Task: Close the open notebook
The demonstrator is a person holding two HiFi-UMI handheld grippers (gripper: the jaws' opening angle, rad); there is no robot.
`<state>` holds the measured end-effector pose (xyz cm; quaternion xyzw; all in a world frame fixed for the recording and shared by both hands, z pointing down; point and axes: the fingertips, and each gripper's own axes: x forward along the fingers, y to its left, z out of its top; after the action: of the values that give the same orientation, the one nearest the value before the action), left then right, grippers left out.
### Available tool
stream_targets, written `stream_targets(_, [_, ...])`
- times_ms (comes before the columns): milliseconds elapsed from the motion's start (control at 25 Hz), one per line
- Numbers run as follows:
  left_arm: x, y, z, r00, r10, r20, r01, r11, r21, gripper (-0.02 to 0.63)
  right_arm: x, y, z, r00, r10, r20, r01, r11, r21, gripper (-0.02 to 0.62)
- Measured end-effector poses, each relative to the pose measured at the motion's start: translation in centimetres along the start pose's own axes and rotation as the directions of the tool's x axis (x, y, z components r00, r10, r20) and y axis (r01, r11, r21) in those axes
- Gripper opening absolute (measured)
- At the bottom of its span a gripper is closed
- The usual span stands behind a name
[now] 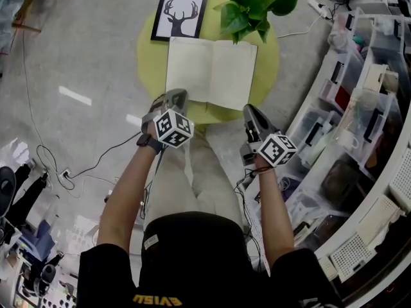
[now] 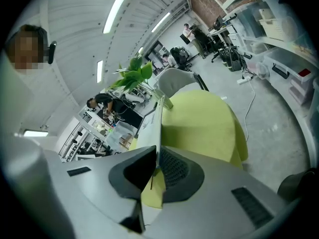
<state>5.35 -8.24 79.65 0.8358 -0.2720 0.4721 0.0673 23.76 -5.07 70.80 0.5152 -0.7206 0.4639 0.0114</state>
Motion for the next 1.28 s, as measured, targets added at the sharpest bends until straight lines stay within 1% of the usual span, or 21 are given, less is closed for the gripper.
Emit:
stream_targets(120, [0.0, -0.1, 0.0, 1.000, 0.001, 0.005, -0.001, 1.000, -0.002, 0.017, 0.0, 1.0, 0.1, 1.000, 0.031, 0.007, -0.031, 1.000, -0.004, 0.025])
stream_targets(360, [-0.1, -0.1, 0.0, 1.000, 0.003, 0.005, -0.003, 1.000, -0.004, 0.017, 0.1, 2.5, 0.4, 0.998, 0.059, 0.004, -0.059, 0.998, -0.019, 0.020])
stream_targets(480, [-0.1, -0.1, 0.1, 1.000, 0.008, -0.001, -0.008, 1.000, 0.026, 0.017, 0.4, 3.1, 0.4, 0.998, 0.070, -0.003, -0.070, 0.997, -0.031, 0.018])
stream_targets(560, [-0.3, 0.0, 0.1, 1.000, 0.025, -0.003, -0.025, 0.999, 0.048, 0.017, 0.5, 3.4, 0.3, 0.997, 0.070, -0.012, -0.070, 0.997, -0.040, 0.018])
stream_targets(600, [-0.4, 0.0, 0.2, 0.999, 0.035, 0.004, -0.035, 0.998, 0.047, 0.017, 0.6, 3.6, 0.3, 0.998, 0.069, -0.016, -0.069, 0.996, -0.047, 0.017])
stream_targets(680, [-1.0, 0.1, 0.5, 0.999, 0.048, 0.024, -0.048, 0.999, 0.022, 0.017, 0.5, 3.8, 0.4, 0.998, 0.064, -0.022, -0.066, 0.996, -0.059, 0.017])
stream_targets(800, [-2.1, 0.7, 0.6, 0.997, 0.057, 0.048, -0.055, 0.997, -0.048, 0.017, 0.7, 4.6, 0.4, 0.997, 0.064, -0.032, -0.066, 0.995, -0.076, 0.015])
stream_targets(920, [-3.4, 1.8, 0.6, 0.995, 0.081, 0.064, -0.075, 0.993, -0.091, 0.017, 1.0, 5.6, 0.5, 0.997, 0.069, -0.033, -0.072, 0.993, -0.088, 0.014])
stream_targets(1120, [-5.0, 3.5, 1.0, 0.985, 0.135, 0.104, -0.121, 0.984, -0.129, 0.017, 1.6, 6.9, 0.3, 0.996, 0.081, -0.035, -0.084, 0.991, -0.100, 0.012])
stream_targets(1280, [-5.8, 4.3, 0.7, 0.981, 0.153, 0.119, -0.136, 0.980, -0.144, 0.017, 2.3, 7.8, 0.0, 0.995, 0.093, -0.038, -0.096, 0.990, -0.103, 0.012])
